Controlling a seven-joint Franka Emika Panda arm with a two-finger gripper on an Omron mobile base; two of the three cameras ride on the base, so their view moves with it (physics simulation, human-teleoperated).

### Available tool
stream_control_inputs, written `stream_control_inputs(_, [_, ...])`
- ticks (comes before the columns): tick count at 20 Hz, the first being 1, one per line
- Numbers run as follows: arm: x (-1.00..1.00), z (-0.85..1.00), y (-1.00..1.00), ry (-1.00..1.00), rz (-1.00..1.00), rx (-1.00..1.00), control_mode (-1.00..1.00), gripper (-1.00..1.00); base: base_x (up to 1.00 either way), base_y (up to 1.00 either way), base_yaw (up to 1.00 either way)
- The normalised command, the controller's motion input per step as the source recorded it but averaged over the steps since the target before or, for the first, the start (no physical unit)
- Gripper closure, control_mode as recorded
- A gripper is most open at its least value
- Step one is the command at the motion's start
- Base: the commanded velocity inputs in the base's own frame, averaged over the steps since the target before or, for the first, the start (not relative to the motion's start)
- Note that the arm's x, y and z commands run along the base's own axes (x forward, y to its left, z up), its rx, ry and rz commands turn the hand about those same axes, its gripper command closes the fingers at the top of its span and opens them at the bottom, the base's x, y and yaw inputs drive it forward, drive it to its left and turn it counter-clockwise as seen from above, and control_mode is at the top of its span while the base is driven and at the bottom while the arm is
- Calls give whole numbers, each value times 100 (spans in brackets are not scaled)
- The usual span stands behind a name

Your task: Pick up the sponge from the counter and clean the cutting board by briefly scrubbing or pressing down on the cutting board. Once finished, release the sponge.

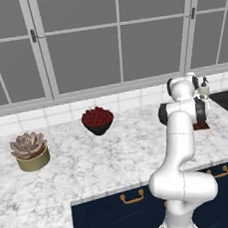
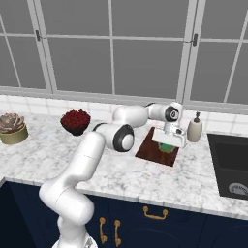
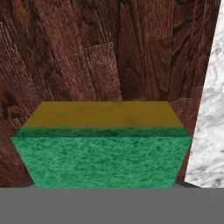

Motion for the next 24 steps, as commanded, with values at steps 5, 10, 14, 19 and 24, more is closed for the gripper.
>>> stream_control_inputs(5, [44,-44,26,-47,0,-11,-100,100,0,0,0])
stream_control_inputs(10, [-30,-100,96,-19,4,-17,-100,100,0,0,0])
stream_control_inputs(14, [-100,-93,100,0,7,-12,-100,100,0,0,0])
stream_control_inputs(19, [-100,-100,72,-4,17,-14,-100,100,0,0,0])
stream_control_inputs(24, [-100,-99,41,-19,22,-10,-100,100,0,0,0])
